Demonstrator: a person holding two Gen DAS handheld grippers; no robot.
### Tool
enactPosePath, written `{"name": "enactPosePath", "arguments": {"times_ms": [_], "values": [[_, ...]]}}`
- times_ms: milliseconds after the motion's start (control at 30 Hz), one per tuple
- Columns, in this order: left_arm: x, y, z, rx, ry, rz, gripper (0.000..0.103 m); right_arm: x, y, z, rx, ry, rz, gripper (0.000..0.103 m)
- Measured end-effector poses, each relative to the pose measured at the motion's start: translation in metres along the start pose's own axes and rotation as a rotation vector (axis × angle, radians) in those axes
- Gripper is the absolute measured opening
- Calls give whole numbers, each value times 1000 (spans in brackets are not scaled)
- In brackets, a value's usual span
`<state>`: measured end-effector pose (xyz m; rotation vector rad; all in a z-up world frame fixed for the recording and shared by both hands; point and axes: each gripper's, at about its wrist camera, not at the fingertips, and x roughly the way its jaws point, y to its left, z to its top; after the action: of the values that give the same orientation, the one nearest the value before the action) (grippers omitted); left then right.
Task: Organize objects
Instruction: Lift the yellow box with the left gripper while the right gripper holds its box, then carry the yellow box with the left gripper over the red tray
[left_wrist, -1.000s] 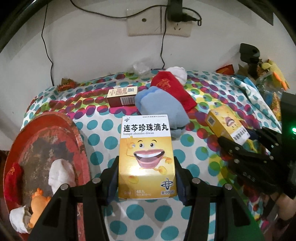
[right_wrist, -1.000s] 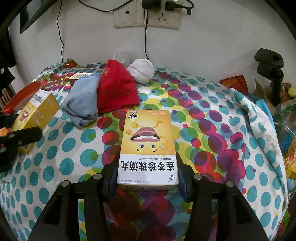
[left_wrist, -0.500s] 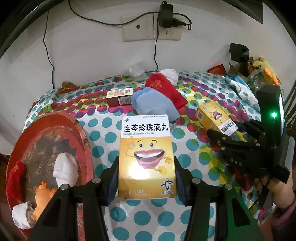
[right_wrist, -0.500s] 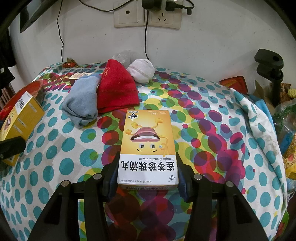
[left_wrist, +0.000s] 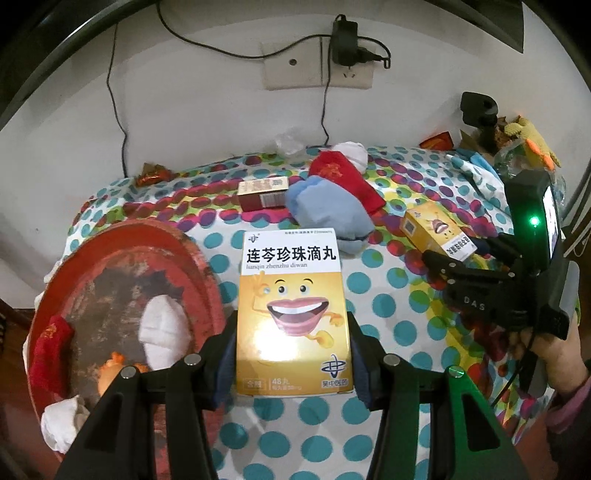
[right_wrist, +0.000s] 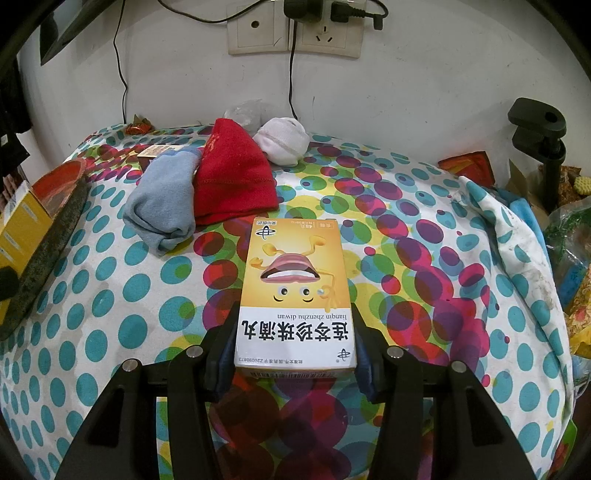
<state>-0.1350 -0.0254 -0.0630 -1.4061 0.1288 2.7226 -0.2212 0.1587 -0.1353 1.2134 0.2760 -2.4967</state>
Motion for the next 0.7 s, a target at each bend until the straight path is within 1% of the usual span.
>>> {"name": "enactPosePath", "arguments": {"times_ms": [200,467,533,633,700], "values": [[-10,24,2,-38,-9,14,52,0,0,0,-1,0,-2,49],[-16,62,-1,-68,-7,89,52,0,1,0,-1,0,-2,49],[-16,70,-2,-74,-3,98,52,0,1,0,-2,0,-3,49],[-16,86,-3,-108,3,96,52,0,0,0,-2,0,-3,48],[-16,98,-3,-128,2,109,52,0,0,0,-3,0,-4,48]]}}
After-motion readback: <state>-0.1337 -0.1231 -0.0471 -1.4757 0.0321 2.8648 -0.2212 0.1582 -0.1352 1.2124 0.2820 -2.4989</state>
